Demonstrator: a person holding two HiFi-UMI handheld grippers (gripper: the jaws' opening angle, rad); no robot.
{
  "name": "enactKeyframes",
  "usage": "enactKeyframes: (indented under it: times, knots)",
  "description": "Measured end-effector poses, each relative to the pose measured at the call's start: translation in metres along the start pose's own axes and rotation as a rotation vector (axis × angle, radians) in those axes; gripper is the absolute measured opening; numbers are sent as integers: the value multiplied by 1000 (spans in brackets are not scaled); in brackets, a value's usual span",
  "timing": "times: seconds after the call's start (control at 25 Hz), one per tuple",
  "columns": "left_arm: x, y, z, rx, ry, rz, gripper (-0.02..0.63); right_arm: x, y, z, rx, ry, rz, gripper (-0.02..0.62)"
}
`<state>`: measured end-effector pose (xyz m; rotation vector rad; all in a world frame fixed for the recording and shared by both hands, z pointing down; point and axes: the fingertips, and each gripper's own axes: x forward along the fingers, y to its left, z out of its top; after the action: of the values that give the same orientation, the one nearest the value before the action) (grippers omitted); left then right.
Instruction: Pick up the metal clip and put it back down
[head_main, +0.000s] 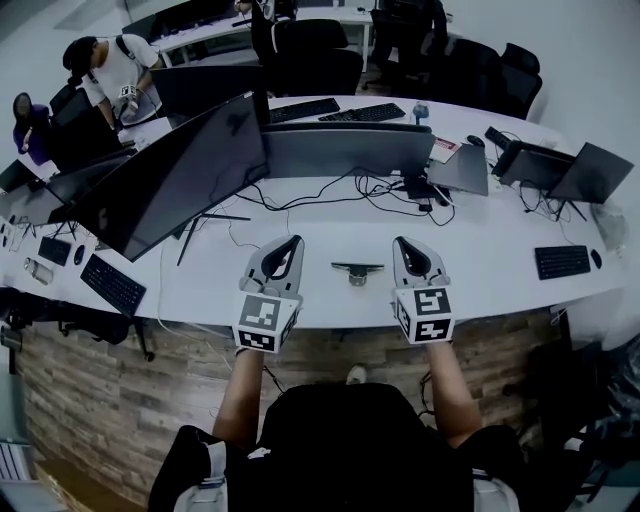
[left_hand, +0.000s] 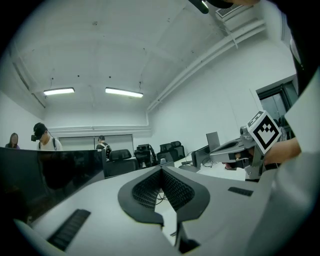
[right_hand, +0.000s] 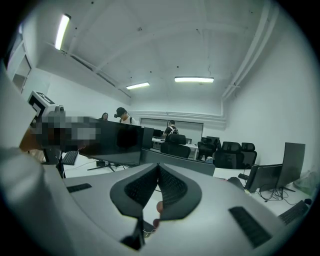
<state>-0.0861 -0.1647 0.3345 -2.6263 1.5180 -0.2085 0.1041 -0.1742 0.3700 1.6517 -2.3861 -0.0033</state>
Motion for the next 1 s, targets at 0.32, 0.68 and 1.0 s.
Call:
enactKeyframes:
  times: [0.32,0.68,1.0]
  knots:
    - [-3,-9,11,11,-20,-6,12,-10,0,8,-2,-26,-4,25]
    - [-6,-15,15,8,-30,4,12,-14,3,17,-11,-51,1,23]
    - [-5,-20,20,12,-39,5,12,-18,-2,17,-11,-55,-2,24]
